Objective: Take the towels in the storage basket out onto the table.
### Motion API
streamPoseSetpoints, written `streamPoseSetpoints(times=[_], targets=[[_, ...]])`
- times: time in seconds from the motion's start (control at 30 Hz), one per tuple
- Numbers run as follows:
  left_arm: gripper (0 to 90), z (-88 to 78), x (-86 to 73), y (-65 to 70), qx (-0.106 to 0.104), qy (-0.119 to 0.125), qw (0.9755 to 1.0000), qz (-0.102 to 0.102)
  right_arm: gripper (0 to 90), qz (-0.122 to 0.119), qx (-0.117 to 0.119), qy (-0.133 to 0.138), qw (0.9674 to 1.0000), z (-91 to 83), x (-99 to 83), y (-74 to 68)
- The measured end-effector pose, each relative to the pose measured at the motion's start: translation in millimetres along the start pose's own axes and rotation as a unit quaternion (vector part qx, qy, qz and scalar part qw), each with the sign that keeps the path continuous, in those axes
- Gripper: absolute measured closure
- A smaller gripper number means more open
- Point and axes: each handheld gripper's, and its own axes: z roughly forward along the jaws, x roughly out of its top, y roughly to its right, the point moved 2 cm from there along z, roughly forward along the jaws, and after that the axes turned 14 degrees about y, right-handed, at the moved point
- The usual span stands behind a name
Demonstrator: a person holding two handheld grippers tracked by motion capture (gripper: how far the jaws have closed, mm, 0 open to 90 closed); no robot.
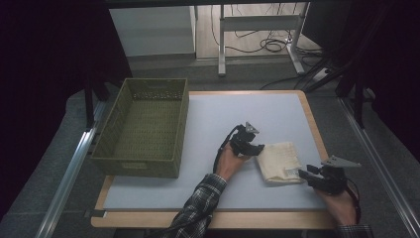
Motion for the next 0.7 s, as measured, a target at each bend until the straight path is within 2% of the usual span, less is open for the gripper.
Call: streamPoseSetpoints(times=[0.13,0.17,0.33,0.4,0.43,0.53,0.57,0.6,0.63,0.7], targets=[[44.7,1.3,-4.0,-0.2,0.003,-0.007,1.0000,0.004,54.0,0.006,0.004,-0.003,1.0000,3.1,-3.1,-0.1],[44.5,2.3,-7.0,0.0,0.006,-0.013,0.9999,0.005,54.0,0.015,0.006,-0.002,0.9999,3.9,-4.1,0.5],[39.9,4.7,-11.0,0.0,0.012,-0.014,0.9998,0.008,54.4,0.019,0.007,-0.007,0.9998,4.1,-4.0,0.3],[40.2,5.2,-11.2,0.0,0.011,-0.015,0.9998,0.005,54.4,0.017,0.008,-0.010,0.9998,4.3,-3.4,0.2],[41.5,5.3,-12.1,-0.7,0.004,-0.017,0.9998,-0.004,55.1,0.015,0.004,-0.017,0.9997,5.0,-2.3,-0.9],[45.9,5.1,-12.6,0.4,0.002,-0.014,0.9999,-0.005,58.0,0.015,0.005,-0.021,0.9996,5.5,-1.3,-1.2],[48.4,4.6,-12.7,1.2,-0.002,-0.016,0.9999,-0.004,63.8,0.020,0.008,-0.023,0.9995,5.5,-1.3,-2.4],[48.4,4.3,-12.9,2.2,-0.004,-0.015,0.9999,-0.004,63.8,0.020,0.008,-0.023,0.9995,5.5,-1.3,-2.4],[53.8,3.9,-13.4,3.6,-0.008,-0.014,0.9998,-0.008,71.7,0.035,0.022,-0.021,0.9989,5.8,-2.0,-3.5],[57.2,3.9,-12.6,4.2,-0.009,-0.019,0.9996,-0.017,75.7,0.043,0.029,-0.020,0.9984,5.9,-2.6,-3.5]])
